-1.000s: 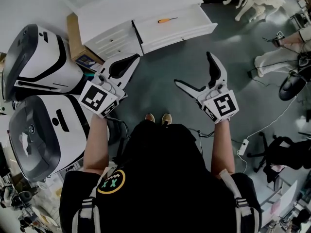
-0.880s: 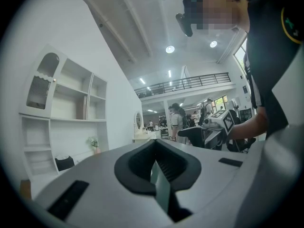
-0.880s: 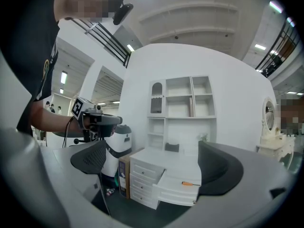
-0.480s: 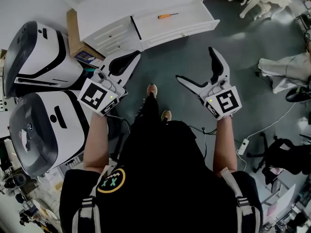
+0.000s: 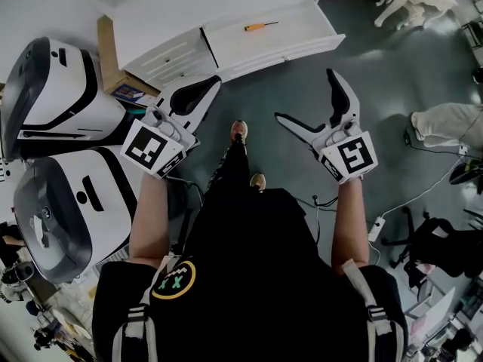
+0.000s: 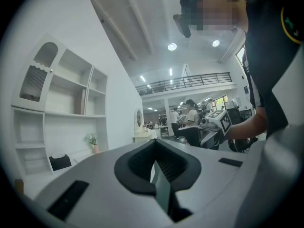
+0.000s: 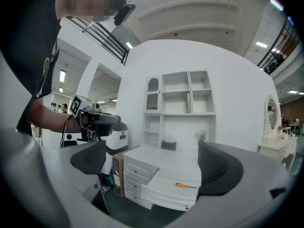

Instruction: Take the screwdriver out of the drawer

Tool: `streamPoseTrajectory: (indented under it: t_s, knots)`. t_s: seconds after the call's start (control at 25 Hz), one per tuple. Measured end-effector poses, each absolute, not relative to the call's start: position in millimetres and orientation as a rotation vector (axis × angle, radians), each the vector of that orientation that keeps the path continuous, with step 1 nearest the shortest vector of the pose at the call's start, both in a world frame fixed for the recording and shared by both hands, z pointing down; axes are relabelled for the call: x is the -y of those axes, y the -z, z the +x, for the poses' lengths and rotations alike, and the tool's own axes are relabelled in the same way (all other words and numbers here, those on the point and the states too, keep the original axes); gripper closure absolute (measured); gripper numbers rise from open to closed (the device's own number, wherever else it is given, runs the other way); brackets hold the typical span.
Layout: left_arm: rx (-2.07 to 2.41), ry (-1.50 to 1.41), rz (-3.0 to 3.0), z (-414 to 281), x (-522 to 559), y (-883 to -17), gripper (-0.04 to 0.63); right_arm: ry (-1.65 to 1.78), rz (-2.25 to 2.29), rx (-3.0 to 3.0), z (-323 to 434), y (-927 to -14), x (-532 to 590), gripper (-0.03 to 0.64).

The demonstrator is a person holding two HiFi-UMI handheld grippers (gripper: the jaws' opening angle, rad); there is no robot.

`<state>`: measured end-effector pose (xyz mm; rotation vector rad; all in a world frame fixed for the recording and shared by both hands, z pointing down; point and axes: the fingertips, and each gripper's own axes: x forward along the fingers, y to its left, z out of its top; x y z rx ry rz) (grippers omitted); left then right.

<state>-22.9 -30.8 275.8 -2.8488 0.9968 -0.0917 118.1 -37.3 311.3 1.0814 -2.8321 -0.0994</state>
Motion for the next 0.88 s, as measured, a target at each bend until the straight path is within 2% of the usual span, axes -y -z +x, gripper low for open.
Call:
streamPoseTrajectory:
  t_s: [0.88]
  knots:
    - [-0.930,0.057,-2.856,-49,185,-286,0.578,0.236,0.952,2.786,66,-337,210,0.032]
